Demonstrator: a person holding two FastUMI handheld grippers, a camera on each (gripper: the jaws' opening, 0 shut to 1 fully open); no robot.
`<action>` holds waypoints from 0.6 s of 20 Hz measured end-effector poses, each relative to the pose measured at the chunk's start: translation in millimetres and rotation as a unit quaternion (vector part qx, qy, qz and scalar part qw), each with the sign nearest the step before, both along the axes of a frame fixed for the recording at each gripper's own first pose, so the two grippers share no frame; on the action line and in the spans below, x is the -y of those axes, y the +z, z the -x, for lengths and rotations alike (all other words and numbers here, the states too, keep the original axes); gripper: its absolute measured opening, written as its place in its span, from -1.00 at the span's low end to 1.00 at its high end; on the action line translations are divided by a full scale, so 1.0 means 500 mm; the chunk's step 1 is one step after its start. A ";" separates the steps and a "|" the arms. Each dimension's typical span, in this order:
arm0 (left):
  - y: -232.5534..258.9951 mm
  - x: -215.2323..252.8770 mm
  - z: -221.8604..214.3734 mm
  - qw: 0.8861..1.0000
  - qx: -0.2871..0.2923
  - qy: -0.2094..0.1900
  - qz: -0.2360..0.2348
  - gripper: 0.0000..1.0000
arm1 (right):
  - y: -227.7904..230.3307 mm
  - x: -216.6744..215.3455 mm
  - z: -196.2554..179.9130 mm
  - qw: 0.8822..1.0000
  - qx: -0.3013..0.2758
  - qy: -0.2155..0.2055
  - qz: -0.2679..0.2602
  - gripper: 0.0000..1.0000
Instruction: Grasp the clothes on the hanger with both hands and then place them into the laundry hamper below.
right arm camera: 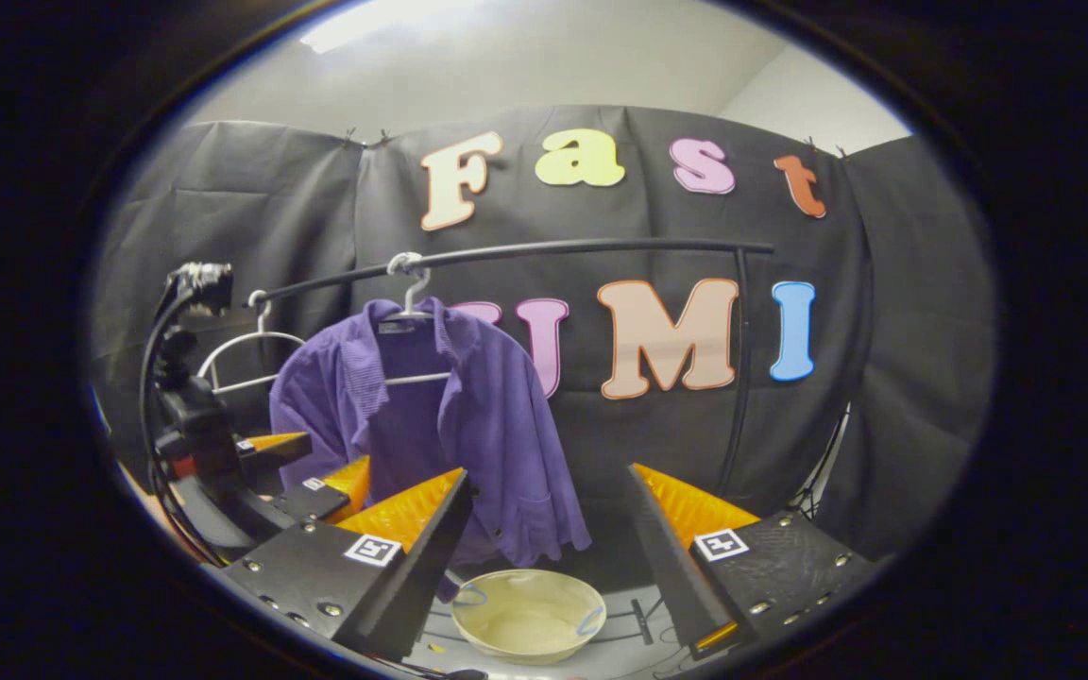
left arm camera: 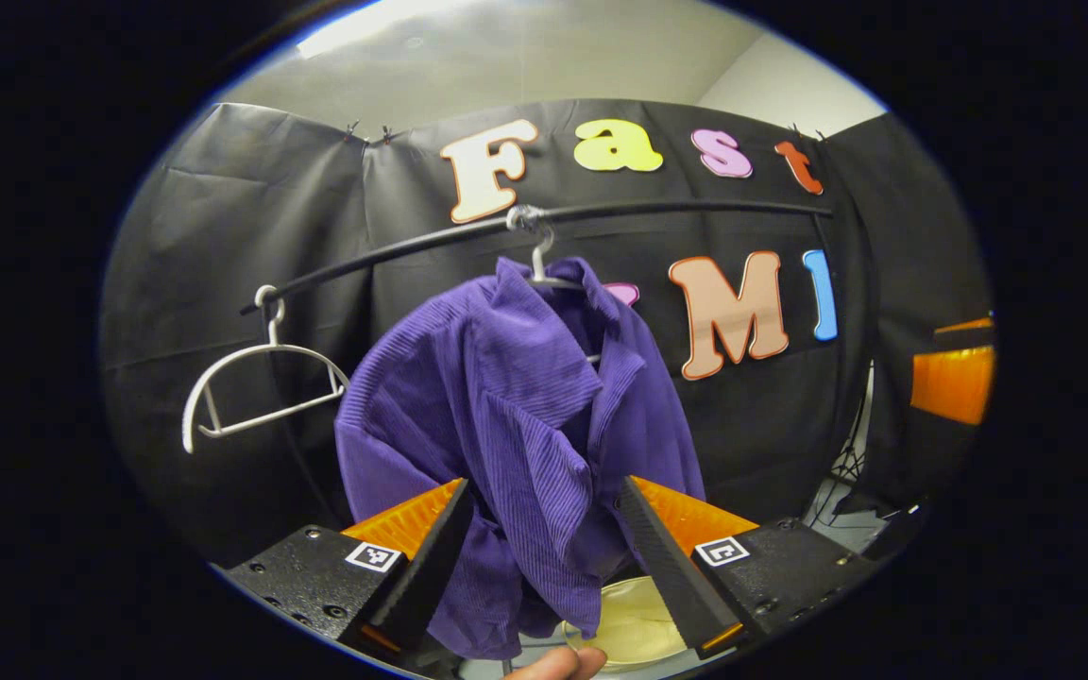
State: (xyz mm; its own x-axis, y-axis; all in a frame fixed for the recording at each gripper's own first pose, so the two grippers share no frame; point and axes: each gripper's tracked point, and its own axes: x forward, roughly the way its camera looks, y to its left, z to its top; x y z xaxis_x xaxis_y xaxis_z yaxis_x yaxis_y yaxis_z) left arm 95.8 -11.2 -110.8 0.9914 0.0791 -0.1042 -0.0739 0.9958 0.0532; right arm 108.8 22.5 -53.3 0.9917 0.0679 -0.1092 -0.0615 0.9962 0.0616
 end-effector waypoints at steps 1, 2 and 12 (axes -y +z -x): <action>-0.012 0.004 -0.020 1.000 -0.002 -0.003 0.002 1.00 | -0.008 -0.008 -0.025 1.000 -0.007 0.003 -0.002 0.94; -0.020 0.006 -0.038 1.000 -0.001 -0.006 0.006 1.00 | -0.017 -0.019 -0.050 1.000 -0.014 0.009 -0.003 0.90; -0.084 0.016 -0.128 0.992 -0.048 -0.112 0.028 -0.48 | -0.068 -0.201 -0.305 0.995 -0.039 0.086 -0.032 0.92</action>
State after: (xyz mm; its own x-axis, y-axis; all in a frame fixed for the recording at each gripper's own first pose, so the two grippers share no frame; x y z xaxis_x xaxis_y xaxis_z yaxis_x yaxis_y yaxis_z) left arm 159.6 -19.2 -152.9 0.9688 -0.1509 -0.1964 0.1528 0.9882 -0.0056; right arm 261.3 123.0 -87.4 0.9536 0.2453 -0.1746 -0.2234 0.9652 0.1359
